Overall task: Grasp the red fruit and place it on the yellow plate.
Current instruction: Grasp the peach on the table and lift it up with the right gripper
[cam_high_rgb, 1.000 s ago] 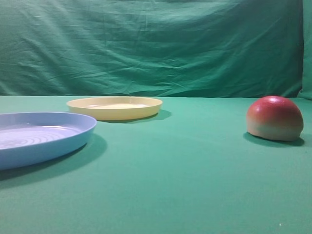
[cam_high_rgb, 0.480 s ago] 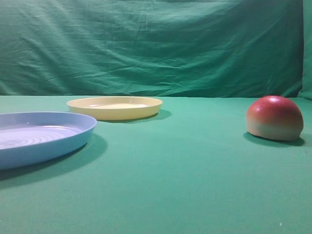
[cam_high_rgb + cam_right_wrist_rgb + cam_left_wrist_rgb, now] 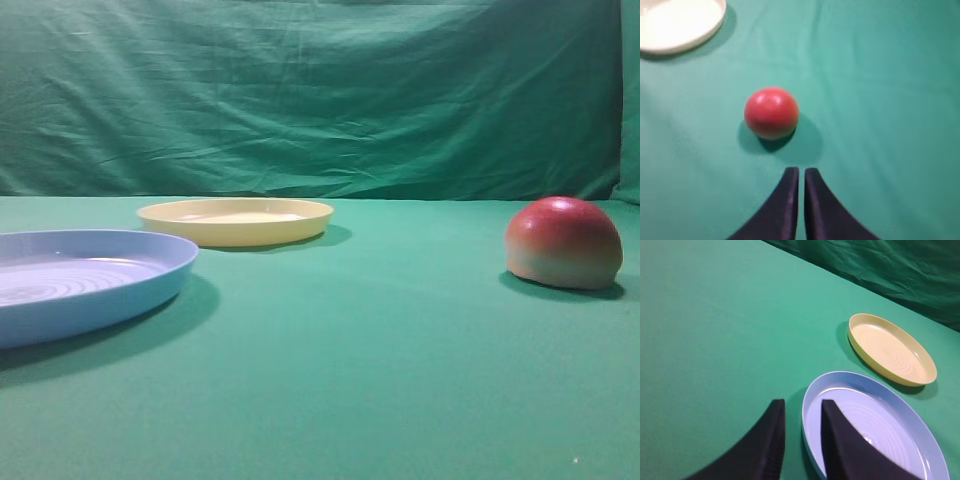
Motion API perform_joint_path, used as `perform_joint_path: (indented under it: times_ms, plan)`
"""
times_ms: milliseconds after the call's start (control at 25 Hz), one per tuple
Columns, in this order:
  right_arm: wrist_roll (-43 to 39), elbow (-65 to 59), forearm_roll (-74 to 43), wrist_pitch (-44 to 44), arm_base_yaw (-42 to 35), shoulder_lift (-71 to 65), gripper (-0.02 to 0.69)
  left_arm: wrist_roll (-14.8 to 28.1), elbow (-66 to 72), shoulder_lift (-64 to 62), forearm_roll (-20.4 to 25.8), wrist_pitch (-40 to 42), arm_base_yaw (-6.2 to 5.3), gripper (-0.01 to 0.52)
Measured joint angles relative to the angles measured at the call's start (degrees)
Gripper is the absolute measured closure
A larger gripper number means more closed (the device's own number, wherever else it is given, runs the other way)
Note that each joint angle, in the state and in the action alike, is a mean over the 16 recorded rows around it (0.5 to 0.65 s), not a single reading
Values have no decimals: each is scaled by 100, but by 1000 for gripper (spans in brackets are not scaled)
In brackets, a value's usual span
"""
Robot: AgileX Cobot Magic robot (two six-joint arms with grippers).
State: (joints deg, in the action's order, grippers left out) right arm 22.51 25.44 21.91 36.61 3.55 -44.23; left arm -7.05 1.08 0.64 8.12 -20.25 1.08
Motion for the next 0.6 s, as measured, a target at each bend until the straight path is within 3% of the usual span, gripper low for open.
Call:
perform_joint_path:
  times_ms: [280, 600]
  plan:
    - [124, 718, -69, 351, 378, -1364, 665, 0, 0, 0, 0, 0, 0, 357]
    - [-612, 1762, -1109, 432, 1246, -2675, 665, 0, 0, 0, 0, 0, 0, 357]
